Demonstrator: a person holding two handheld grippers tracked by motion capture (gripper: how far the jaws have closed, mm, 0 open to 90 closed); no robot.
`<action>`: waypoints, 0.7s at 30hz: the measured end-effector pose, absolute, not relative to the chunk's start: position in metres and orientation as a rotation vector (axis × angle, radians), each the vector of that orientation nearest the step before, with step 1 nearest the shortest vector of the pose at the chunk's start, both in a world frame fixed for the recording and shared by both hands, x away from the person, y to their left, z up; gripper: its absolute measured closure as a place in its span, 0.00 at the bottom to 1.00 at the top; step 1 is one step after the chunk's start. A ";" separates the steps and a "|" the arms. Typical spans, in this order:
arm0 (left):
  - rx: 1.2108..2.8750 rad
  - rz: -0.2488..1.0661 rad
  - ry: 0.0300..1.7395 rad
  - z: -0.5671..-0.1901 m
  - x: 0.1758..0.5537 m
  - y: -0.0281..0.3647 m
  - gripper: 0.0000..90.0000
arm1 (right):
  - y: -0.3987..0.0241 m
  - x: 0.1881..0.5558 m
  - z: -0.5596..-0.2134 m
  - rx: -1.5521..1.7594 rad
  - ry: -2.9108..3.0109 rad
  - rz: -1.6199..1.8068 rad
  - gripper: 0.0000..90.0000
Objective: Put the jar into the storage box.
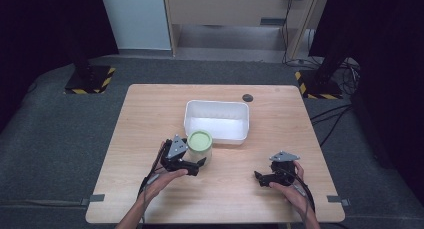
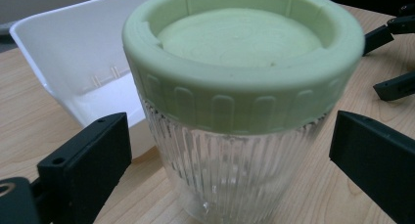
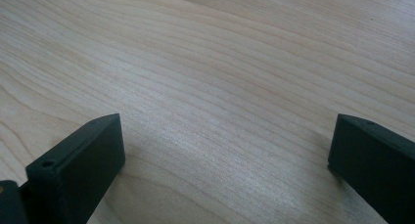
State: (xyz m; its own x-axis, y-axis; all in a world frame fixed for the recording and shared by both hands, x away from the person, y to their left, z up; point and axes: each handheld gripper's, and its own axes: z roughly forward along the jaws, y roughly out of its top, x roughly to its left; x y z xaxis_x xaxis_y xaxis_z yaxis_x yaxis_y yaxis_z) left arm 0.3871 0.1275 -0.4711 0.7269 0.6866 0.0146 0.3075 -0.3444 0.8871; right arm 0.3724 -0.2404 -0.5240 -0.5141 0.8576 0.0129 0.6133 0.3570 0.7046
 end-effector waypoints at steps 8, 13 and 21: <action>1.944 0.486 0.757 -0.473 0.393 0.120 0.01 | -0.240 0.372 -0.524 1.292 2.266 0.944 0.00; 1.939 0.493 0.760 -0.475 0.395 0.119 0.02 | -0.240 0.372 -0.524 1.292 2.266 0.944 0.00; 1.922 0.490 0.745 -0.475 0.400 0.115 0.08 | -0.240 0.372 -0.524 1.292 2.266 0.944 0.00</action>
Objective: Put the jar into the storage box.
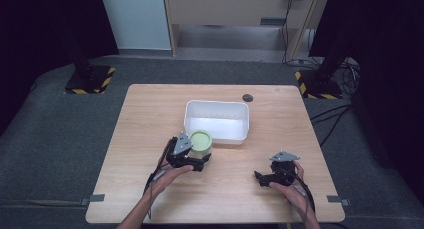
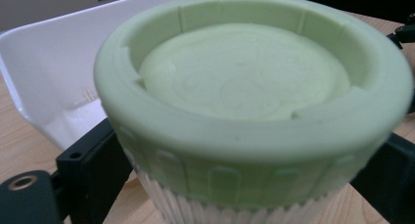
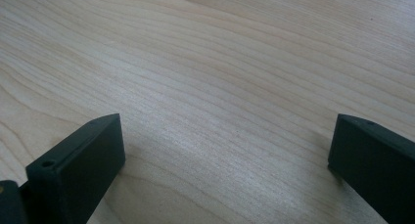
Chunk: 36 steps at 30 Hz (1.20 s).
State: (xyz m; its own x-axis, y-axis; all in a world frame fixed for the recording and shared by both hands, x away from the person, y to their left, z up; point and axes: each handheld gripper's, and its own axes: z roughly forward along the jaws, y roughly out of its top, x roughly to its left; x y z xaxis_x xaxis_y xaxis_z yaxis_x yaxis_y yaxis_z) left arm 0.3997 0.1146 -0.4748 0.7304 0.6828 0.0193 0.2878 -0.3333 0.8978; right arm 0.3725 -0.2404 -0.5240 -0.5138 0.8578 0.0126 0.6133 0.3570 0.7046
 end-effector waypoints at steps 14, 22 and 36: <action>1.937 0.504 0.746 -0.470 0.399 0.109 0.11 | -0.240 0.373 -0.524 1.292 2.266 0.944 0.00; 1.915 0.482 0.744 -0.457 0.403 0.110 0.11 | -0.240 0.372 -0.524 1.292 2.266 0.944 0.00; 1.914 0.464 0.737 -0.439 0.414 0.108 0.11 | -0.240 0.372 -0.524 1.292 2.266 0.944 0.00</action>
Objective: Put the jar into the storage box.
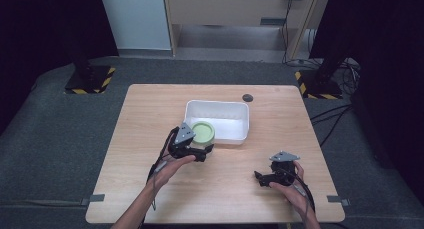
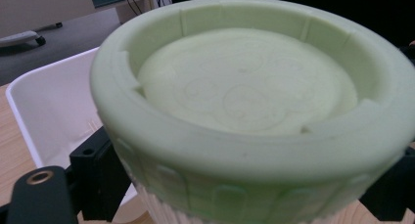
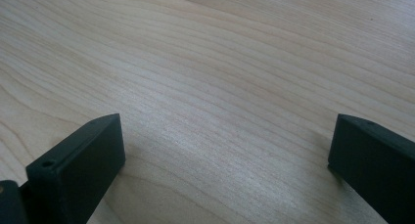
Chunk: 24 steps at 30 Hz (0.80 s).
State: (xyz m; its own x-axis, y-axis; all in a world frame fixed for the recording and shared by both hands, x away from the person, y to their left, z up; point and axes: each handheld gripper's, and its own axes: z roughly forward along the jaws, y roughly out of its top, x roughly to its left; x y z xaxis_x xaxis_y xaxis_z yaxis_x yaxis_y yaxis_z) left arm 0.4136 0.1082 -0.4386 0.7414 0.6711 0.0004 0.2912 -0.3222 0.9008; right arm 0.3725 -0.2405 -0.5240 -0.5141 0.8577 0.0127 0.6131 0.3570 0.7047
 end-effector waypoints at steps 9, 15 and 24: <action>1.920 0.452 0.722 -0.426 0.422 0.099 0.11 | -0.240 0.373 -0.524 1.292 2.266 0.944 0.00; 1.911 0.450 0.727 -0.418 0.430 0.093 0.11 | -0.240 0.373 -0.524 1.292 2.266 0.944 0.00; 1.925 0.447 0.718 -0.408 0.441 0.086 0.11 | -0.241 0.373 -0.524 1.290 2.267 0.944 0.00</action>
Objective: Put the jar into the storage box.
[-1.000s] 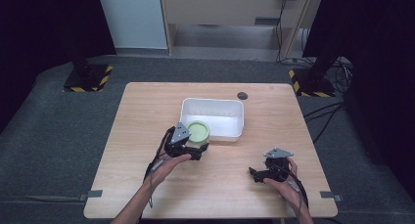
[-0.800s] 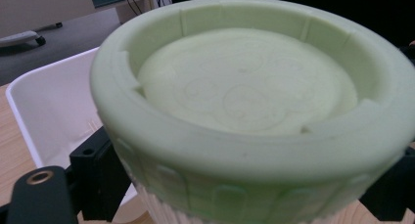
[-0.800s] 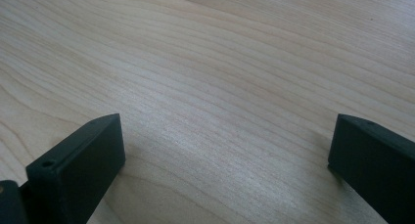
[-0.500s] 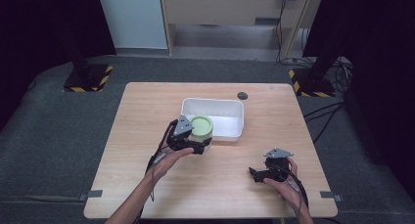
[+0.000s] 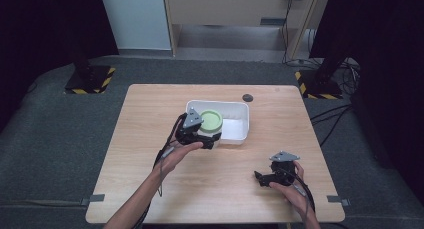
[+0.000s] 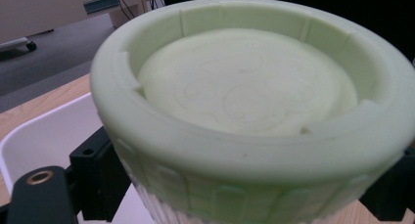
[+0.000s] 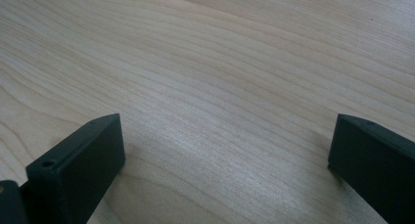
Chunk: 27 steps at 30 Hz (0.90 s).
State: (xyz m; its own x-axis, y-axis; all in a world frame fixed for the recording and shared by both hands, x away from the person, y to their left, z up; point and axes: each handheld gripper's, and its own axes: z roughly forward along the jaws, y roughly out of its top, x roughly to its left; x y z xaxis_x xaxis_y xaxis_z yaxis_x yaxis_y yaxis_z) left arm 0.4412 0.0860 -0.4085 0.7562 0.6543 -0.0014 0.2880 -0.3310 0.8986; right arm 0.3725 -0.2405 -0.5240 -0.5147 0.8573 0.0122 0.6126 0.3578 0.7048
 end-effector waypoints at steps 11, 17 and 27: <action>1.910 0.459 0.735 -0.403 0.459 0.079 0.11 | -0.240 0.372 -0.524 1.291 2.267 0.944 0.00; 1.902 0.467 0.752 -0.406 0.471 0.076 0.11 | -0.240 0.373 -0.524 1.291 2.267 0.944 0.00; 1.883 0.490 0.787 -0.412 0.490 0.070 0.11 | -0.240 0.373 -0.524 1.291 2.266 0.944 0.00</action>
